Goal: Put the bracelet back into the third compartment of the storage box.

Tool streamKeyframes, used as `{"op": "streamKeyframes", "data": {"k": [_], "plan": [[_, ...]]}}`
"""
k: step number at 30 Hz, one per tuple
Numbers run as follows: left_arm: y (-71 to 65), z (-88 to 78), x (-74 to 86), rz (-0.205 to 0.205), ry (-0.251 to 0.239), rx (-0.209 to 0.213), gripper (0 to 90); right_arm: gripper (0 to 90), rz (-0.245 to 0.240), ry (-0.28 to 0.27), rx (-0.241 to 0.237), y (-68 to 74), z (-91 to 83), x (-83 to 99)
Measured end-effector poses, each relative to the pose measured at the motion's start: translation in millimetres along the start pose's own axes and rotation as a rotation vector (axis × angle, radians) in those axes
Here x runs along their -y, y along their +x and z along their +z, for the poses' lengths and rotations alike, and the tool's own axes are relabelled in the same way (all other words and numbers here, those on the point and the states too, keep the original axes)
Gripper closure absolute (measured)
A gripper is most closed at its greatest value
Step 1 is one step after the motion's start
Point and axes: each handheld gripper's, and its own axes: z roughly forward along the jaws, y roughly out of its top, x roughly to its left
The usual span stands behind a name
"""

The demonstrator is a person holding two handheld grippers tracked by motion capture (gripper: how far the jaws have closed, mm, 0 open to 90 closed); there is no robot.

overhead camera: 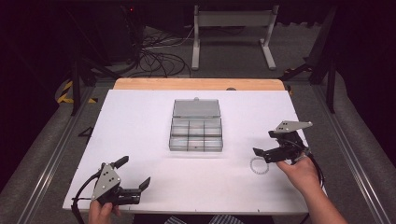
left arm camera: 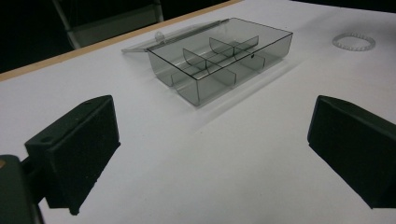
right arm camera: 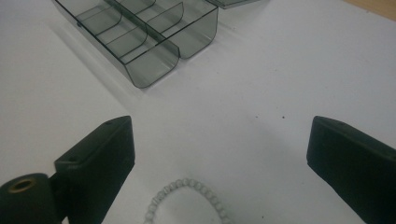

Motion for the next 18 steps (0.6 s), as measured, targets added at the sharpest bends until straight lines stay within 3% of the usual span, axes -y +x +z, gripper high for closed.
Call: {"op": "streamKeyframes", "data": {"k": [11, 18], "plan": [[-0.9, 0.7, -0.3, 0.012, 0.005, -0.003, 2.9, 37.0, -0.035, 0.148, 0.017, 0.4, 7.9, 1.3], [-0.7, 0.6, -0.3, 0.01, 0.004, -0.003, 2.9, 45.7, -0.042, 0.208, 0.021, -1.6, 14.0, 3.0]]}}
